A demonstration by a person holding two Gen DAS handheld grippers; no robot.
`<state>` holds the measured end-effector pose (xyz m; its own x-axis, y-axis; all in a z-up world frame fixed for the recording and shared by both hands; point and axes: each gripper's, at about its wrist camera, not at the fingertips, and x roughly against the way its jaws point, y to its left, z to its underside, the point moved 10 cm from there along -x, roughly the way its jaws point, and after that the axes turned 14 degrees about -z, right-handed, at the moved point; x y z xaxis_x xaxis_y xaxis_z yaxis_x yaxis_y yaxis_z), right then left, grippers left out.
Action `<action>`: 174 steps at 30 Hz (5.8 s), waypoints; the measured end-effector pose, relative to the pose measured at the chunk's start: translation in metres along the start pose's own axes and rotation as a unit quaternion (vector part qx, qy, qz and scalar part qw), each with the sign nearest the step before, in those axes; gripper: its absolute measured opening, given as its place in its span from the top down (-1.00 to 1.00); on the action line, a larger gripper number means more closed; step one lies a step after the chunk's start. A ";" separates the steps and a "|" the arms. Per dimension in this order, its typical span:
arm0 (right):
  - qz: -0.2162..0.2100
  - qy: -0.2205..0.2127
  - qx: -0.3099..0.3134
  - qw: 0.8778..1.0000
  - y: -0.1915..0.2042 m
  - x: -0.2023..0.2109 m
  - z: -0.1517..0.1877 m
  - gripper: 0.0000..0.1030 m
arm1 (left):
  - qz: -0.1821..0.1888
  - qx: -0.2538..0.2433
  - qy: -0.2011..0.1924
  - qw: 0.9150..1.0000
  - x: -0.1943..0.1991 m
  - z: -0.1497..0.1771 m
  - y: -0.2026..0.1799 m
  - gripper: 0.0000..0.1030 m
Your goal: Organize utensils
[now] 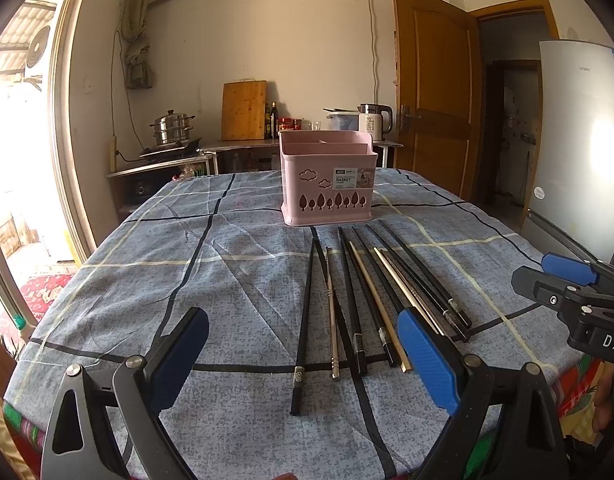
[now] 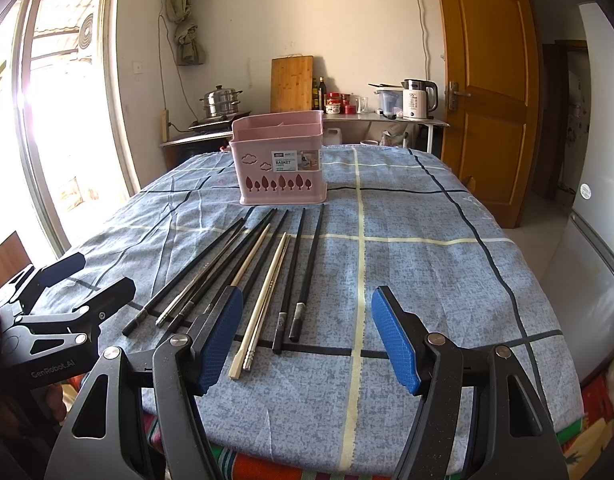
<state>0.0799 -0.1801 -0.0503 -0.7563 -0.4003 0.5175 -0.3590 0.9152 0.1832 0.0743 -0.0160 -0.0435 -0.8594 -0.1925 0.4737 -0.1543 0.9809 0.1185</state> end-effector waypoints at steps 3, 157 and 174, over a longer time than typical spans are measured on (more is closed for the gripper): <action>0.000 0.000 0.000 1.000 0.000 0.000 0.000 -0.31 | 0.000 0.001 0.000 1.000 0.000 0.000 0.000 -0.87; -0.084 -0.016 -0.003 0.996 -0.011 -0.081 -0.252 0.91 | 0.123 0.009 0.055 0.991 -0.096 -0.273 0.005 0.92; -0.105 -0.073 -0.021 0.992 -0.005 -0.109 -0.329 0.91 | 0.110 0.059 0.035 0.992 -0.137 -0.353 0.024 0.92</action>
<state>0.3445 -0.1259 0.1675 -0.7393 -0.5821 0.3384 -0.4959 0.8107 0.3112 0.3606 0.0241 0.2027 -0.8430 0.0296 0.5371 -0.0262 0.9950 -0.0960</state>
